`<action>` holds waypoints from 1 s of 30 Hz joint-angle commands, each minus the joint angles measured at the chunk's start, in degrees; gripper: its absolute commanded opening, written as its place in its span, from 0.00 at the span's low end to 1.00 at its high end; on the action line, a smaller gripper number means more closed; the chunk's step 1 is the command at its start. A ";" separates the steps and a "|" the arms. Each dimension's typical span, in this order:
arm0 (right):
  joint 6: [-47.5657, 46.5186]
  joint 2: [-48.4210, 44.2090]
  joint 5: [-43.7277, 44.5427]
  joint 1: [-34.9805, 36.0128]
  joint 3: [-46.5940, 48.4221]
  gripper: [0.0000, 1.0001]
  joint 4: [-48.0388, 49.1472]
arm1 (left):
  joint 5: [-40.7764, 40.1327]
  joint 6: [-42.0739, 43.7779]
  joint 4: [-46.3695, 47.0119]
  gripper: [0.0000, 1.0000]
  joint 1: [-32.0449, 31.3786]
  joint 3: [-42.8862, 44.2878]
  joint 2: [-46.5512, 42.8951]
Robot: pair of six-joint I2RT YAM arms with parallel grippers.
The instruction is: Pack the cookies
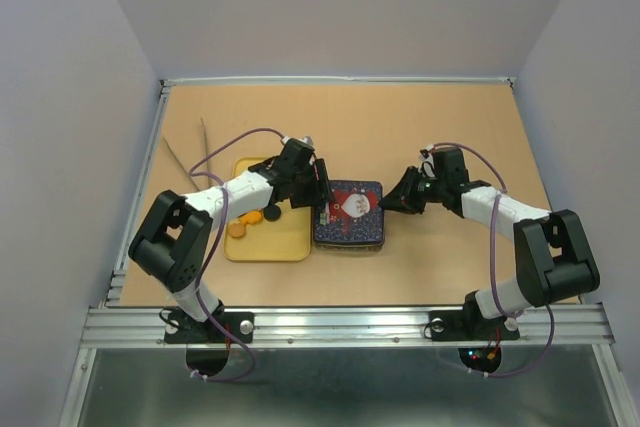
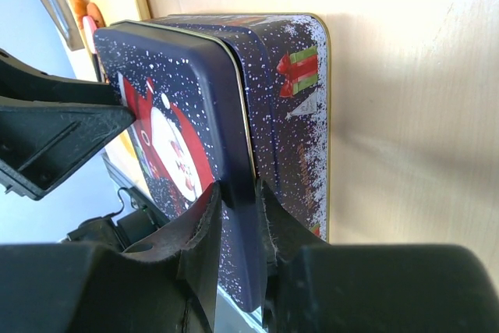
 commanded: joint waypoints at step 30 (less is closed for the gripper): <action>-1.48 -2.86 0.94 -0.31 -0.10 0.58 -1.21 | -2.01 -0.03 -5.74 0.69 -3.78 10.85 6.78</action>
